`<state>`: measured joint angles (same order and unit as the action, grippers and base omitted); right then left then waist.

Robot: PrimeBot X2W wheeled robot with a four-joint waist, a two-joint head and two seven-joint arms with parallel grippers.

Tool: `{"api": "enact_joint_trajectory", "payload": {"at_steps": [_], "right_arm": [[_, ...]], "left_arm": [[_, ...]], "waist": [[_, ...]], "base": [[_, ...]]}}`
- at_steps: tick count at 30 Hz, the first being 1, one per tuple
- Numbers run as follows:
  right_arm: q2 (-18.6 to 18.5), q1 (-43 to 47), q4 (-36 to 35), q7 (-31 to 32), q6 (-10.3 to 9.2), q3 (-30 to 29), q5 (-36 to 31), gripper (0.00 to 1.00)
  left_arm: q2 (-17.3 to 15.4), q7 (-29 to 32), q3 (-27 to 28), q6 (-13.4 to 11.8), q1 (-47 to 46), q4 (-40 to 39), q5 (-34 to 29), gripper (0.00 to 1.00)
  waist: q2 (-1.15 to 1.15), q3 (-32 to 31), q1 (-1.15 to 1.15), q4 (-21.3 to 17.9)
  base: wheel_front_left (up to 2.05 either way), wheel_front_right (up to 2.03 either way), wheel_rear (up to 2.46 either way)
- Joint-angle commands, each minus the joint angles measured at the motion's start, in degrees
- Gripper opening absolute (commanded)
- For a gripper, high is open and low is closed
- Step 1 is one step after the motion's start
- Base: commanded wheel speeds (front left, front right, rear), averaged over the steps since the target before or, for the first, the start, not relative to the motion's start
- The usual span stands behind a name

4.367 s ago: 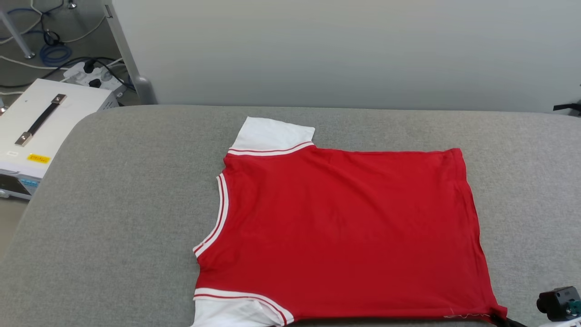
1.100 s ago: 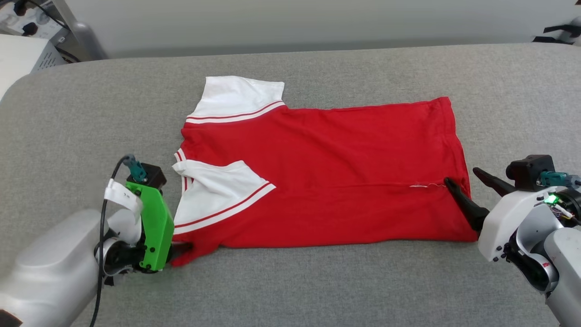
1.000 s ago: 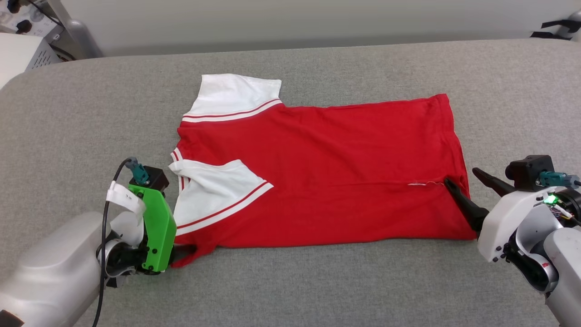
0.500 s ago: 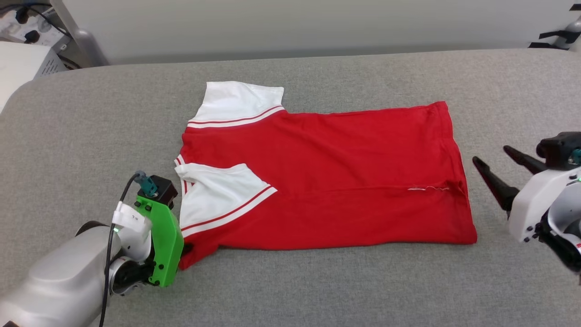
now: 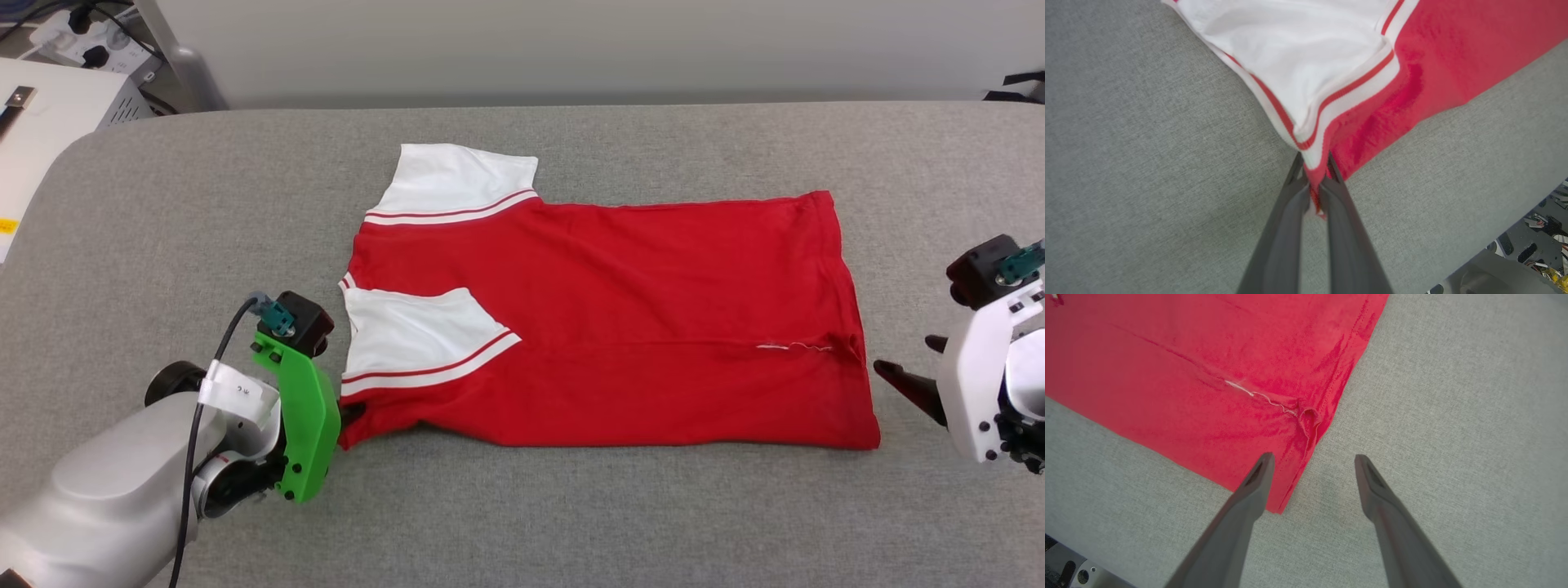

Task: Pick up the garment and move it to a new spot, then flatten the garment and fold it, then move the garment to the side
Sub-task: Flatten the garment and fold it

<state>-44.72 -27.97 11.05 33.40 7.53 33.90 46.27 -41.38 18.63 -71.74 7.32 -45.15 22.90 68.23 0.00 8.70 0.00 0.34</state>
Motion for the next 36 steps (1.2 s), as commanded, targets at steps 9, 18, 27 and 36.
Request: {"api": "enact_joint_trajectory", "payload": {"at_steps": [9,18,27,36], "right_arm": [[4.0,0.7,6.3,1.8,-0.04,1.9,0.3,1.0],[8.3,2.8,13.8,-2.2,-0.04,6.4,-0.5,1.0],[9.1,0.9,16.1,-11.5,-0.04,7.3,0.8,0.0],[5.2,2.5,11.6,-14.3,-0.04,5.7,3.5,0.0]], "left_arm": [[0.7,-1.5,-0.5,0.2,-3.2,-1.0,-2.5,0.0],[0.7,-3.2,-0.9,0.2,-3.7,-0.4,-2.9,0.0],[0.1,-4.6,-1.1,0.2,-2.0,1.0,-1.7,0.0],[-2.7,-4.9,-1.3,0.2,1.0,-1.0,-0.8,0.0]], "waist": [[0.0,3.4,0.0,1.9],[0.0,5.5,0.0,2.4],[0.0,3.2,0.0,1.5],[0.0,-2.0,0.0,0.6]], "base": [[0.0,0.0,0.0],[0.0,0.0,0.0],[0.0,0.0,0.0],[0.0,0.0,0.0]]}}
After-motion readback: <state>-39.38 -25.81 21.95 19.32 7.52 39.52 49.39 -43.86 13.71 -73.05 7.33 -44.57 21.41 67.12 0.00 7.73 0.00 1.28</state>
